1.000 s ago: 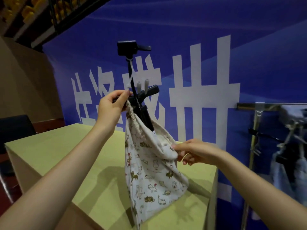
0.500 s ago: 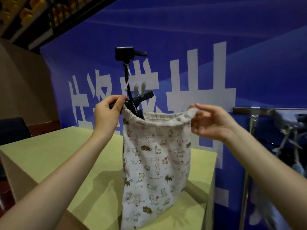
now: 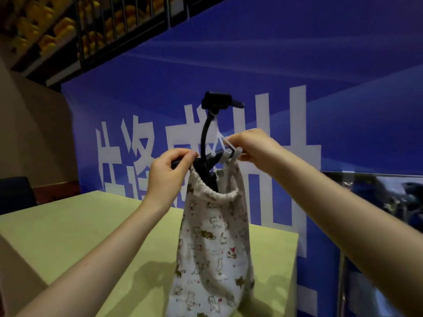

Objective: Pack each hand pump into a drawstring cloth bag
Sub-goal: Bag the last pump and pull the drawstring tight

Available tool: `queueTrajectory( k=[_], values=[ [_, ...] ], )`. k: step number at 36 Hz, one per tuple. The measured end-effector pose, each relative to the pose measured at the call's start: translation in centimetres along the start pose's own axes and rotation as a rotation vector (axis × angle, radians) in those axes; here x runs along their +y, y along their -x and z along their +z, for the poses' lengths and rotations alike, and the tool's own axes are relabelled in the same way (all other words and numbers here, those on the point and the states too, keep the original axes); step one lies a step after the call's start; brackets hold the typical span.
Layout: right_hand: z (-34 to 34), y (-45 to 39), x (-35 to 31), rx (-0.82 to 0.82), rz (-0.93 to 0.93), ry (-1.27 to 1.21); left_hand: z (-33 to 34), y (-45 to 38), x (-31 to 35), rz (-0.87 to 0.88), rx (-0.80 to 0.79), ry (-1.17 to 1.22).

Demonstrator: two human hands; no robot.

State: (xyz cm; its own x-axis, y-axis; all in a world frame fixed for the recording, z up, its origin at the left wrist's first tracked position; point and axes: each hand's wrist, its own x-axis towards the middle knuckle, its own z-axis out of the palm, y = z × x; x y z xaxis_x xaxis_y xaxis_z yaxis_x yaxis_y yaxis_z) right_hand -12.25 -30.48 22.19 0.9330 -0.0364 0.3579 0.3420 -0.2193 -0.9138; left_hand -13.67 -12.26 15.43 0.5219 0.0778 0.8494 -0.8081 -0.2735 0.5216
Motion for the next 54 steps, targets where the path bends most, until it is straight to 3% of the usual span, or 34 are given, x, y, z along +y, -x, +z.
queueTrajectory(
  k=[8,14,20,25,28,32,37,41,47,54],
  values=[
    [0.2,0.5,-1.9,0.018,-0.129,0.206,0.0,0.5,0.8,0.046,0.007,-0.048],
    [-1.1,0.5,-1.2,-0.034,-0.035,-0.179,-0.2,0.8,0.6,0.023,0.025,-0.045],
    [0.0,1.6,-1.6,-0.071,-0.257,0.294,0.2,0.8,0.7,-0.011,0.032,-0.013],
    [0.7,2.5,-1.7,0.002,-0.412,0.622,0.6,0.2,0.7,-0.088,0.067,-0.067],
    [2.2,2.9,-0.1,0.067,-0.514,0.631,1.0,-0.2,0.9,-0.133,0.042,-0.091],
    [3.3,4.0,1.8,0.109,-0.605,0.411,1.3,-0.5,1.4,-0.261,0.002,0.051],
    [3.4,4.8,3.2,0.081,-0.528,0.198,0.1,0.0,1.8,-0.333,-0.063,0.248],
    [3.9,5.0,3.6,0.135,-0.500,0.389,-0.1,0.4,2.2,-0.299,-0.120,0.264],
    [2.5,4.8,3.6,0.147,-0.467,0.325,0.0,0.6,2.9,-0.243,-0.203,0.141],
    [0.6,5.4,3.4,0.169,-0.465,0.498,1.7,0.4,3.4,-0.211,-0.215,0.133]
  ],
)
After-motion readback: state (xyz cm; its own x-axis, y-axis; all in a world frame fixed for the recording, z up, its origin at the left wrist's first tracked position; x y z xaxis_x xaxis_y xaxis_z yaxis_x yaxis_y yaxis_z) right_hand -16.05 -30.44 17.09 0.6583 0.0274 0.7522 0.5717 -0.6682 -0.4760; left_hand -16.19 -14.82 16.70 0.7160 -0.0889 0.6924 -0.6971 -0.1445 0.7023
